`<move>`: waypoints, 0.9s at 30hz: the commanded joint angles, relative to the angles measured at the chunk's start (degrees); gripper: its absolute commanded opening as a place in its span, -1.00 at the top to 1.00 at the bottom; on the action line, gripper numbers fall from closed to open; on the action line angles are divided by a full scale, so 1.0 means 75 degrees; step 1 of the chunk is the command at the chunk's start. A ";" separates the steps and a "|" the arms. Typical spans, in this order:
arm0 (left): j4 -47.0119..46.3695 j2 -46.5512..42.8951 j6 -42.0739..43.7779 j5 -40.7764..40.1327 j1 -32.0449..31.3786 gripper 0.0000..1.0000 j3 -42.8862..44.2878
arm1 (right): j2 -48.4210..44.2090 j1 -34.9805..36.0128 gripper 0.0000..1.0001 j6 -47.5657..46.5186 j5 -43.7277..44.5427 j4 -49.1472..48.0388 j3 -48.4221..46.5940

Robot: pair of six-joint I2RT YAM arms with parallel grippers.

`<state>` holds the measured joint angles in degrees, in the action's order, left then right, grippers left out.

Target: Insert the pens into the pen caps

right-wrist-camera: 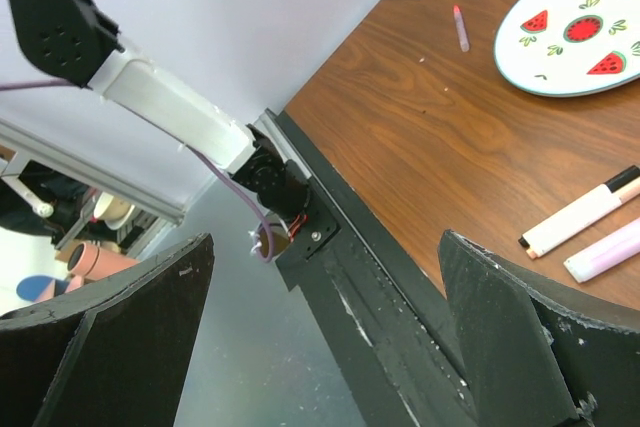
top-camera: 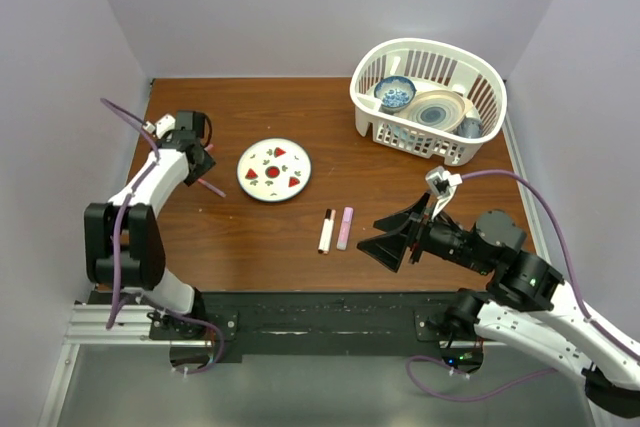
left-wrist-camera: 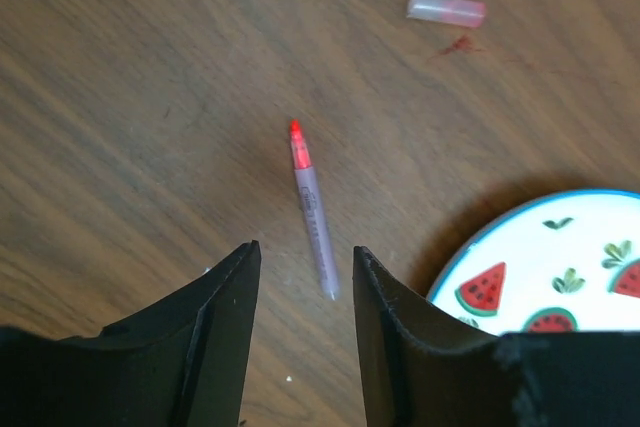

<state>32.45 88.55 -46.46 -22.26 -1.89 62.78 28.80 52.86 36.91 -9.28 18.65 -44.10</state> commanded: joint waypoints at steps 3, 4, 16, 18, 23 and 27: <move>-0.0095 0.1069 0.0288 0.0412 0.0252 0.13 0.0453 | -0.0137 0.0018 -0.97 -0.0057 0.0393 0.0009 -0.0273; -0.0131 0.1188 0.0300 0.0715 0.0461 0.15 0.0465 | -0.0125 0.0018 -0.97 -0.0057 0.0405 0.0009 -0.0284; -0.0471 0.1915 0.0593 0.1140 0.0756 0.19 0.0617 | -0.0160 0.0007 -0.96 0.0071 0.0241 -0.0307 -0.0097; -0.0564 0.2009 0.0663 0.1198 0.0779 0.17 0.0605 | -0.0148 0.0007 -0.96 0.0048 0.0229 -0.0261 -0.0167; -0.0553 0.2115 0.0757 0.1176 0.0791 0.22 0.0582 | -0.0242 0.0007 -0.96 -0.0046 0.0276 -0.0050 -0.0308; -0.0483 0.2126 0.0827 0.1035 0.0803 0.41 0.0547 | -0.0289 0.0018 -0.96 -0.0069 0.0288 0.0020 -0.0378</move>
<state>29.43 104.25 -42.09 -13.65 3.49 65.52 27.29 52.86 37.01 -7.20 19.40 -44.14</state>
